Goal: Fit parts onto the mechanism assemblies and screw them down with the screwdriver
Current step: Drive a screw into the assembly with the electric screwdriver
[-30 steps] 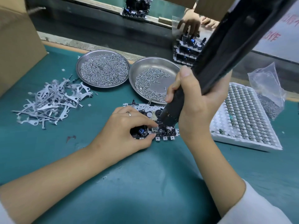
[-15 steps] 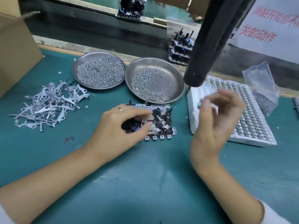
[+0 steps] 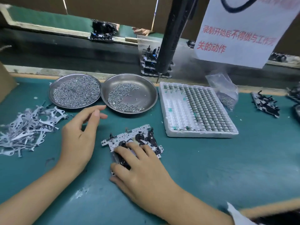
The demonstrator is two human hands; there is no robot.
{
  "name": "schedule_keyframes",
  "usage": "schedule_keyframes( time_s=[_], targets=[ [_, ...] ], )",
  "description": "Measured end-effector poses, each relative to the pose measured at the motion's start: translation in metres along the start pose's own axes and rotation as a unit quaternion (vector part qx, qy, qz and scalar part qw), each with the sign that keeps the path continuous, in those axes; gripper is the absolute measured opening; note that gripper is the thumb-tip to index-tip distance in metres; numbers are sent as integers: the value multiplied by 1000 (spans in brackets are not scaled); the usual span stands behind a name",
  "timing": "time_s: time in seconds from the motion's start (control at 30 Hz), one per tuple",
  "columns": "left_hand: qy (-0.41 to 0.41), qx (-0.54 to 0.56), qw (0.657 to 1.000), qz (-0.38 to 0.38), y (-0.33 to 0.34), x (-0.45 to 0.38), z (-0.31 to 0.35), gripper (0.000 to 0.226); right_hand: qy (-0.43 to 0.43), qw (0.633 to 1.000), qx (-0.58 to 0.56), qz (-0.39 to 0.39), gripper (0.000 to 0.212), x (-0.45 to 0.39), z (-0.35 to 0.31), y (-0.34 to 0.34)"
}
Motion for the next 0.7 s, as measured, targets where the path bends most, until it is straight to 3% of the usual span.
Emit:
schedule_keyframes(
  time_s=[0.2,0.3,0.37,0.47,0.53,0.7],
  targets=[
    [10,5,1000,-15,2,0,-5,21,60,997,-9,42,24,81,34,-41],
    [16,-14,1000,-16,3,0,-8,23,150,985,44,68,29,127,81,-67],
    [25,-22,999,-16,6,0,-8,23,245,956,130,97,18,158,119,-91],
    [36,-29,999,-18,9,0,-4,23,347,915,175,110,53,179,160,-111],
    [40,-31,999,-16,9,0,0,21,316,928,141,139,53,164,157,-113],
    [87,-67,994,-28,14,3,22,22,129,971,-49,195,24,92,106,-75]
  ],
)
Point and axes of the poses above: each hand's wrist, its own x-axis away from the middle knuckle, its own y-axis out of the palm, z = x × y, the point moved 10 cm from there along -x, towards the middle knuckle, and after that the axes turned 14 degrees about -x, right-handed, at the moved point
